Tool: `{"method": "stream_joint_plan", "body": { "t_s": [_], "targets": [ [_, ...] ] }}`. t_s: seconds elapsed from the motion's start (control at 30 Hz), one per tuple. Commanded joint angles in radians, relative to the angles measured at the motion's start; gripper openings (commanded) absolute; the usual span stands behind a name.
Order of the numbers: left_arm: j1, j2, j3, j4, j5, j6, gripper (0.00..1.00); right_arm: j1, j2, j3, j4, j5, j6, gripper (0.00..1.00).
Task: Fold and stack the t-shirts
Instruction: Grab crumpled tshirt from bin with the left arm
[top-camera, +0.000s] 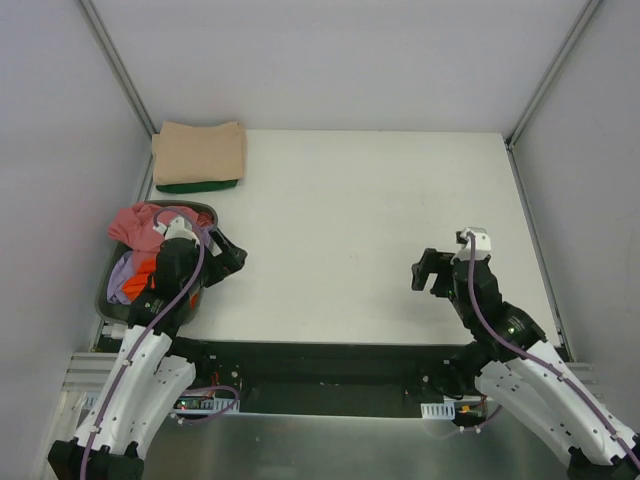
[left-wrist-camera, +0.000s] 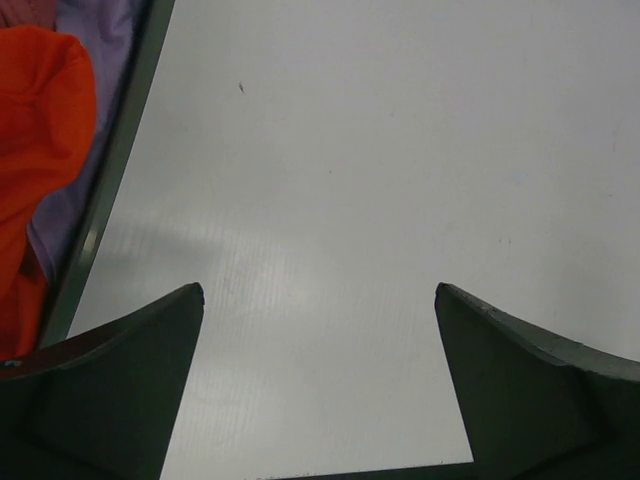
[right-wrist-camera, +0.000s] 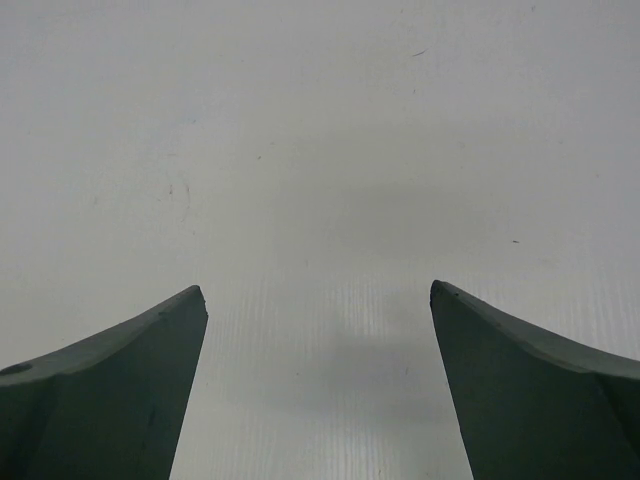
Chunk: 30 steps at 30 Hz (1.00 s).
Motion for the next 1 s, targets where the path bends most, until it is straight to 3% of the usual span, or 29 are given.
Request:
{"method": "stream_joint_plan", "body": {
  "t_s": [0.0,0.2,0.33,0.43,0.7,0.97],
  "targets": [
    [0.001,0.041,0.051,-0.023,-0.011,-0.008,0.99,-0.003,-0.055,-0.018,0.033,0.031,-0.022,0.96],
    [0.004,0.059,0.065,-0.043,-0.121,-0.034,0.99,-0.004,-0.095,-0.061,0.065,0.016,-0.045,0.96],
    [0.032,0.091,0.12,-0.17,-0.365,-0.112,0.99,-0.004,-0.102,-0.053,0.05,0.011,-0.062,0.96],
    [0.113,0.133,0.143,-0.239,-0.522,-0.179,0.99,-0.003,-0.102,-0.056,0.042,0.002,-0.062,0.96],
    [0.226,0.3,0.147,-0.362,-0.614,-0.322,0.99,-0.003,-0.066,-0.052,0.045,-0.033,-0.071,0.96],
    [0.263,0.334,0.081,-0.273,-0.648,-0.318,0.99,-0.004,-0.001,-0.047,0.065,-0.064,-0.074,0.96]
  ]
}}
